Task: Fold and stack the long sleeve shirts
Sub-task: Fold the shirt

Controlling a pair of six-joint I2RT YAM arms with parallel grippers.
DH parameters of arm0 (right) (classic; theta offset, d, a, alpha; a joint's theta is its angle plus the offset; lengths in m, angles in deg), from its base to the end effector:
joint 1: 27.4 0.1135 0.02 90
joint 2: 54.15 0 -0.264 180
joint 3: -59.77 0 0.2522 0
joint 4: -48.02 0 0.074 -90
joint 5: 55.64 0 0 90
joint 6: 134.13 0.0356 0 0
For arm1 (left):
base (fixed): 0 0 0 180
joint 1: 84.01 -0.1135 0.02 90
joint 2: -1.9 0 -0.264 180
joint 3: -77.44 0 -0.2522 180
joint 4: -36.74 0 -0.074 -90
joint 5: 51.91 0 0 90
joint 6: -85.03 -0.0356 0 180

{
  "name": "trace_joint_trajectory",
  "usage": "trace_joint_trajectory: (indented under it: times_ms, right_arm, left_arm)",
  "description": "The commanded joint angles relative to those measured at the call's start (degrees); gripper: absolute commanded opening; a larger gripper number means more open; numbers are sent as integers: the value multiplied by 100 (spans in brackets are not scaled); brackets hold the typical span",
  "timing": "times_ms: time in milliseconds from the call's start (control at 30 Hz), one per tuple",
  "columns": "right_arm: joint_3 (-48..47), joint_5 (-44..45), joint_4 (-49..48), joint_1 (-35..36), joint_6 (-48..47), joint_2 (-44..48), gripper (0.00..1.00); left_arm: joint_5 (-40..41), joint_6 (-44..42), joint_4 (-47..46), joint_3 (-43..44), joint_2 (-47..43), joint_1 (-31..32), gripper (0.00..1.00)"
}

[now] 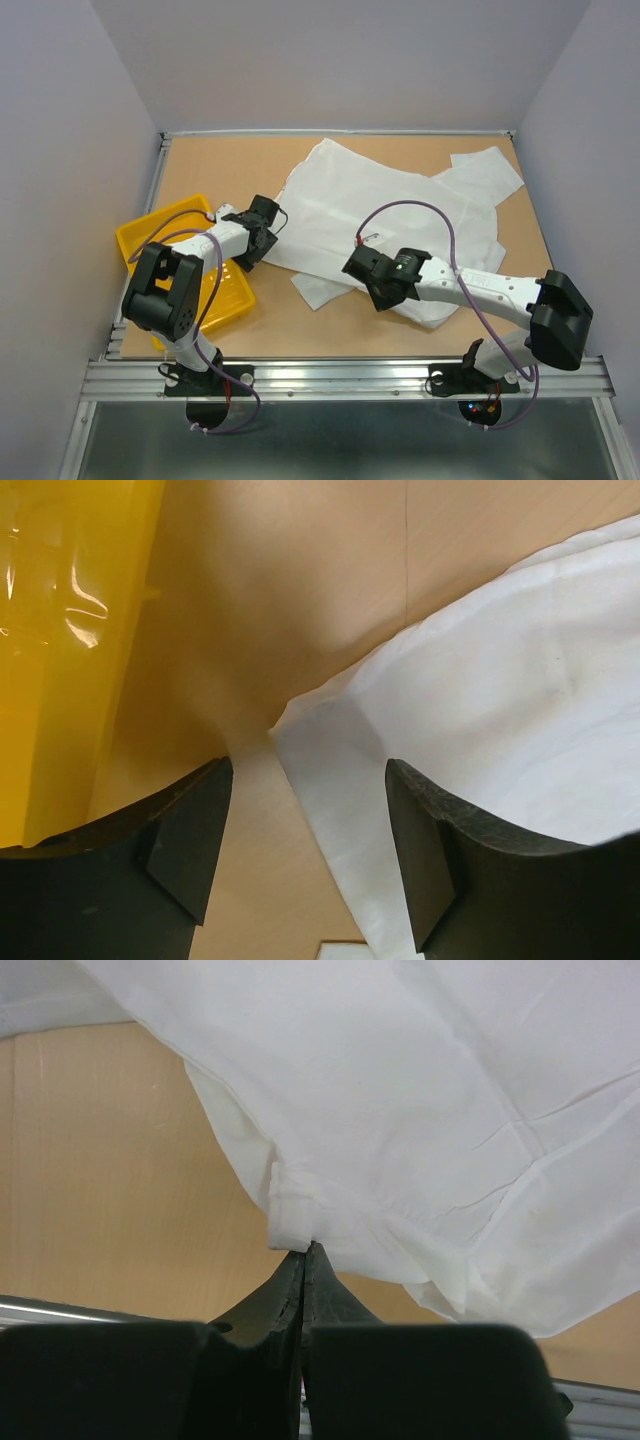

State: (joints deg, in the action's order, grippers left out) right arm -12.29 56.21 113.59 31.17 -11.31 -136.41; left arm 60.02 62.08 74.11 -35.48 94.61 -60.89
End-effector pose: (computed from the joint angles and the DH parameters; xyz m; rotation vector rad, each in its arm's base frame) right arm 0.1463 0.2141 0.2267 -0.5373 2.6421 -0.1226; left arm 0.2889 -0.1089 0.1728 -1.0609 2.3143 -0.0845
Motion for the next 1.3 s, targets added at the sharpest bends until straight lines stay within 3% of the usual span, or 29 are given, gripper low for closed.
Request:
trace_joint_trajectory:
  times_ms: [0,100,200,233,300,400,467,800,1267]
  right_arm:
    - [100,83,-136,32,-12,210,1]
    - [117,74,-136,41,-4,201,1]
    - [117,66,-128,32,-3,263,1]
    - [117,48,-136,41,-3,306,1]
    - [118,22,-119,41,-30,377,1]
    - [48,-5,56,41,-48,526,1]
    - [-23,-22,153,41,-74,588,1]
    - [-805,566,936,-125,-364,483,1]
    - [-1394,725,708,-1206,-1611,-528,1]
  left_arm:
    - [242,230,144,-58,-174,-44,71]
    - [118,186,29,-6,18,-44,61]
    - [83,125,29,108,177,-44,46]
    - [100,72,90,143,186,-44,37]
    - [188,2,169,275,134,-44,28]
    - [512,-244,432,599,2,-44,7]
    - [828,-376,687,819,-33,-44,1]
    - [1427,-1193,996,1830,255,-35,0]
    - [1665,-2099,934,3359,1566,-9,1]
